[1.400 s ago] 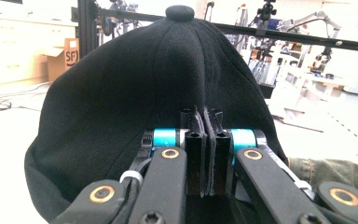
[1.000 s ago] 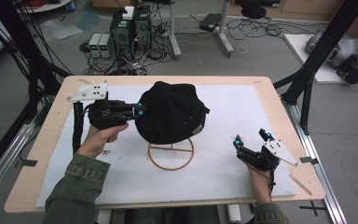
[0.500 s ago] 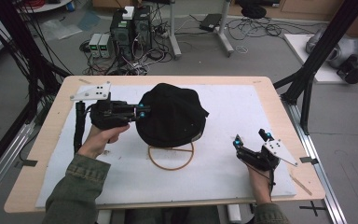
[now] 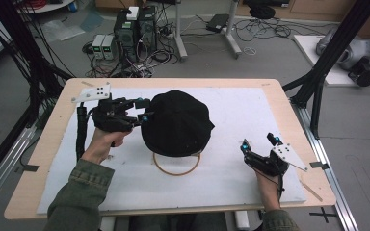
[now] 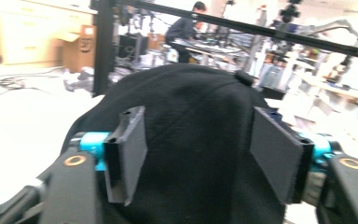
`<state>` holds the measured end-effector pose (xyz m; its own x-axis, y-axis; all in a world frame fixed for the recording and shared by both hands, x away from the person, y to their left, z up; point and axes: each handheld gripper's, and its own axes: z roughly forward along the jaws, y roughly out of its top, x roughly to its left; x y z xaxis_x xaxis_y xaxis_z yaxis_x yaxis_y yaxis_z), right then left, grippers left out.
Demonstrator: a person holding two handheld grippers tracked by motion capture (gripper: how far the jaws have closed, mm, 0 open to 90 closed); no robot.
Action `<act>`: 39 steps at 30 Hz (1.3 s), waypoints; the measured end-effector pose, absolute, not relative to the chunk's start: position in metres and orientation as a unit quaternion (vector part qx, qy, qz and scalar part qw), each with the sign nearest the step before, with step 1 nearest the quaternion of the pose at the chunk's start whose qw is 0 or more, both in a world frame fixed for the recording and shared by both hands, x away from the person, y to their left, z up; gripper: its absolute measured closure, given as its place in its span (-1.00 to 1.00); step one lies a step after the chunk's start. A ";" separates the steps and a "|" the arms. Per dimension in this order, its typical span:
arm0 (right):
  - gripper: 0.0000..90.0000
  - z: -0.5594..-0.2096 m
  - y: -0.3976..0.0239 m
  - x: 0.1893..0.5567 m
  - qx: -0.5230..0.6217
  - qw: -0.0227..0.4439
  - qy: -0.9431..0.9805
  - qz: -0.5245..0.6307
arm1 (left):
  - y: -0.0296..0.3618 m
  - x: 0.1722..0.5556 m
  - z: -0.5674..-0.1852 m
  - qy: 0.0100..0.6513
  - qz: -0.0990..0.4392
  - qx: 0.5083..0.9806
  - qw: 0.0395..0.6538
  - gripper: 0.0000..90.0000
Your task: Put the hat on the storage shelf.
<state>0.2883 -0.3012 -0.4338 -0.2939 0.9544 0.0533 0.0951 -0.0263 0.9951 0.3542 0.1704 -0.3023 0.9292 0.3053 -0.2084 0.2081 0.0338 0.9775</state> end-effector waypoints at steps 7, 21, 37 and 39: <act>-0.88 -0.434 -0.301 0.288 0.451 0.386 0.581 0.557 | 0.175 0.354 -0.306 0.210 0.069 0.682 0.697 -0.55; -0.88 -0.433 -0.300 0.288 0.448 0.387 0.585 0.554 | 0.197 0.345 -0.313 0.265 0.174 0.639 0.701 -0.69; -0.88 -0.433 -0.299 0.288 0.449 0.389 0.583 0.554 | 0.233 0.318 -0.336 0.359 0.307 0.559 0.682 -0.69; -0.88 -0.433 -0.299 0.287 0.450 0.388 0.583 0.554 | 0.235 0.317 -0.337 0.364 0.313 0.554 0.680 -0.69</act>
<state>0.2874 -0.2994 -0.4332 -0.2949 0.9544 0.0462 0.0943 -0.0191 0.9954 0.3166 0.2352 -0.3368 0.5390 0.8291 -0.1489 -0.0214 0.1901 0.9815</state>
